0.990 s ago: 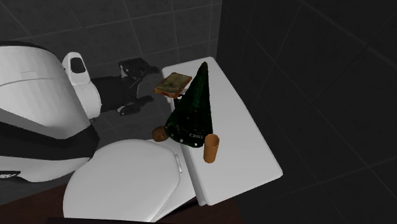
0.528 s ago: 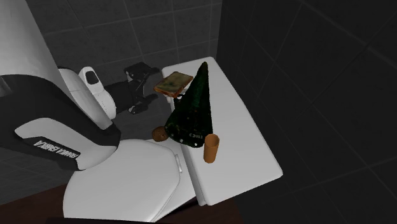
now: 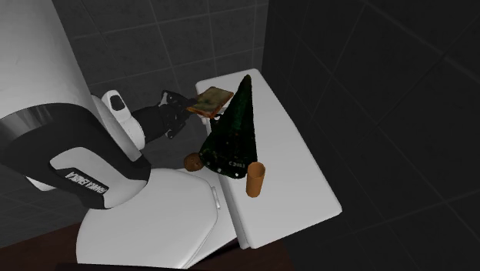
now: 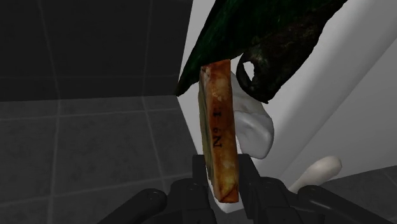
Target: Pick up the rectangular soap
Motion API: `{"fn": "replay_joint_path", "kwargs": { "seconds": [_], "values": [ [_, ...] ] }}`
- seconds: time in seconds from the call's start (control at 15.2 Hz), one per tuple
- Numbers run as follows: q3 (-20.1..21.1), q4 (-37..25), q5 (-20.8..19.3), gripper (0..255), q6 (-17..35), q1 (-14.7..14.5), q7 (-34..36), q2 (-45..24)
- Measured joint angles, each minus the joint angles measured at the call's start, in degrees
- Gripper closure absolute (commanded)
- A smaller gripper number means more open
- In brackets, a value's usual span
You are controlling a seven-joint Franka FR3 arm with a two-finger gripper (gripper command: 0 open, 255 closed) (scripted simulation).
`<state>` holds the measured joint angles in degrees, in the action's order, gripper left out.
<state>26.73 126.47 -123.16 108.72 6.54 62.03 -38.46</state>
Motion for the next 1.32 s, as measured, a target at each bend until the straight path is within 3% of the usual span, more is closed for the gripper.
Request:
{"fn": "replay_joint_path", "kwargs": {
  "seconds": [0.46, 1.32],
  "values": [
    [0.0, 0.0, 0.0, 255, 0.0, 0.0, 0.0, 0.0],
    [2.6, 3.7, 4.7, 255, 4.4, 2.3, -4.2, 9.9]
  ]
}}
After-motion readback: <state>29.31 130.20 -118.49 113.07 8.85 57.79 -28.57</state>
